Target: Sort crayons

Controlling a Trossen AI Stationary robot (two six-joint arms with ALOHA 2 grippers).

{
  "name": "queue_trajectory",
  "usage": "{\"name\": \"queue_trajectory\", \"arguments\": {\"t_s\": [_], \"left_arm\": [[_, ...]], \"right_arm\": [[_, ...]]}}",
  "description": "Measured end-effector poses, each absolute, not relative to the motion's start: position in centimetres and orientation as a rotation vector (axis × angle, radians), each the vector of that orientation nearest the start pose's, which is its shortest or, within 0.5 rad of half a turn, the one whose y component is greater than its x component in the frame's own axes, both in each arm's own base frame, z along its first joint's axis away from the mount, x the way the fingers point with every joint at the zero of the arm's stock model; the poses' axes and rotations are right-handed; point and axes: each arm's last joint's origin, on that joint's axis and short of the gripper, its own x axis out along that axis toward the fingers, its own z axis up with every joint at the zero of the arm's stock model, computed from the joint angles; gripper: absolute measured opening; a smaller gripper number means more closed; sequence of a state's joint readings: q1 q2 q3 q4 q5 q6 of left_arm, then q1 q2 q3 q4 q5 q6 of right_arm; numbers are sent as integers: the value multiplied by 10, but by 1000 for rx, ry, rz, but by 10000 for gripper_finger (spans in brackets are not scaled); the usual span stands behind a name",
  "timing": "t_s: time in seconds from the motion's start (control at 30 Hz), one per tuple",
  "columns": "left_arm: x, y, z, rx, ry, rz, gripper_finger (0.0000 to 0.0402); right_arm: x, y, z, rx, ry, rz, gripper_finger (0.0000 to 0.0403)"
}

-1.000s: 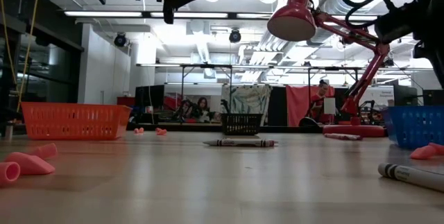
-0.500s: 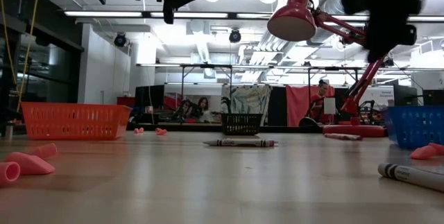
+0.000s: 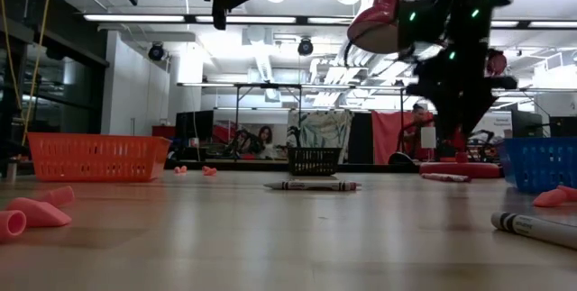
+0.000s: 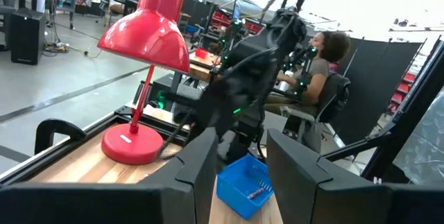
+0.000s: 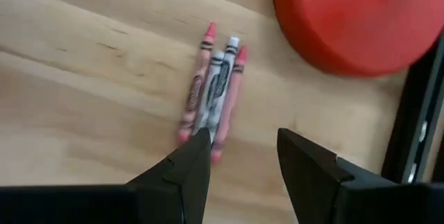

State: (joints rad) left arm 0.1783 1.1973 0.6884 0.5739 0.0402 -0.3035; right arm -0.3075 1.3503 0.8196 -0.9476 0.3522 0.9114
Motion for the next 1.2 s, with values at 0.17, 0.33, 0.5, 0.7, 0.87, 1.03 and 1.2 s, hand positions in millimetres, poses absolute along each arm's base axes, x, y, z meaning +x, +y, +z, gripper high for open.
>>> {"name": "queue_trajectory", "arguments": {"t_s": [0.17,0.33,0.5,0.7,0.87,1.03,1.2], "left_arm": [[259,46,289,-296,-86,127,110],[259,46,289,-296,-86,127,110],[259,46,289,-296,-86,127,110],[259,46,289,-296,-86,126,110],[259,46,289,-295,-89,127,110],[259,45,289,-295,-93,127,110],[259,46,289,-302,-93,127,110]], "right_arm": [[202,-97,173,664,1257,-1200,161],[210,-110,169,703,1207,-1087,161],[204,-111,171,688,1254,-1082,161],[185,-102,158,729,1245,-1072,161],[182,-104,165,769,1119,-1093,161],[184,-107,159,768,1131,-1112,161],[188,-109,147,773,1177,-1138,161]]}}
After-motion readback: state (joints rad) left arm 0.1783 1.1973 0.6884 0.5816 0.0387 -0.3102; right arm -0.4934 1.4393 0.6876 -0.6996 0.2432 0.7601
